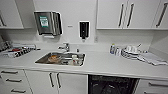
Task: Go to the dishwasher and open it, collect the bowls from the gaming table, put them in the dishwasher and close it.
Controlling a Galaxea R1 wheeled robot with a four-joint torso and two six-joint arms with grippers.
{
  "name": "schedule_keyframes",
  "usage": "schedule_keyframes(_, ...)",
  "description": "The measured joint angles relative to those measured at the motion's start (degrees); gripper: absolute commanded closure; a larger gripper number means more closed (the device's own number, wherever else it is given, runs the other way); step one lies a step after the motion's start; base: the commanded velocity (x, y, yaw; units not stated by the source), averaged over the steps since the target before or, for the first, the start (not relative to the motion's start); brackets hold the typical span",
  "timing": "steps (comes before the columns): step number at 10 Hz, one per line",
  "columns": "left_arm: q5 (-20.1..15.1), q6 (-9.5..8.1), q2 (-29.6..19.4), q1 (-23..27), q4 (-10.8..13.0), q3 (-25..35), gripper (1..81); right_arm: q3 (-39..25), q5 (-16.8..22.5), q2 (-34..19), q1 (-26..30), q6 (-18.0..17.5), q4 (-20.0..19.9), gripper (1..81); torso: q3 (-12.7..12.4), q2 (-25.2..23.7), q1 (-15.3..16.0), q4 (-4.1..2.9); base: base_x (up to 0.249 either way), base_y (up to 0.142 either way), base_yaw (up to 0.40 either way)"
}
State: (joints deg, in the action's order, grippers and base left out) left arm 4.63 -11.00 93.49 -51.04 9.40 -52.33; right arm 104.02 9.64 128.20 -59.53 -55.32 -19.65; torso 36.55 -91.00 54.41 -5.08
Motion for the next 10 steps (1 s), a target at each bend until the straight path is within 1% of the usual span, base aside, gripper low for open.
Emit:
schedule_keyframes(1,-0.20,0.00,-0.05,0.05,-0.01,0.00,1.0,0.24,-1.85,0.46,-1.28,-0.30,-3.13,1.0,0.00,-0.02,0.00,0.00,-0.093,0.000,0.000)
schedule_keyframes(2,-0.09,0.00,0.24,0.05,-0.01,-0.04,1.0,0.30,-3.11,0.69,-1.44,-0.18,-4.63,1.0,0.02,0.00,0.02,0.00,-0.091,0.000,0.000)
schedule_keyframes(3,-0.10,0.00,0.22,0.02,0.00,-0.04,1.0,0.94,-5.02,1.33,-1.44,-0.22,-5.25,1.0,0.02,0.00,0.02,0.00,-0.090,0.000,0.000)
schedule_keyframes(6,-0.15,0.00,0.11,0.02,0.00,-0.11,1.0,3.50,-8.46,3.67,-1.85,-0.22,-5.67,1.0,0.02,0.00,0.05,0.00,-0.090,0.000,0.000)
schedule_keyframes(9,-0.41,0.00,0.15,0.02,0.00,-0.09,1.0,6.29,-9.40,6.67,-3.73,0.26,-5.64,1.0,0.02,0.00,0.05,0.00,-0.084,0.000,0.000)
schedule_keyframes(10,-0.56,0.00,0.22,0.05,0.00,-0.11,1.0,6.36,-7.50,7.23,-4.85,0.89,-5.53,1.0,0.02,0.00,0.05,0.00,-0.073,0.000,0.000)
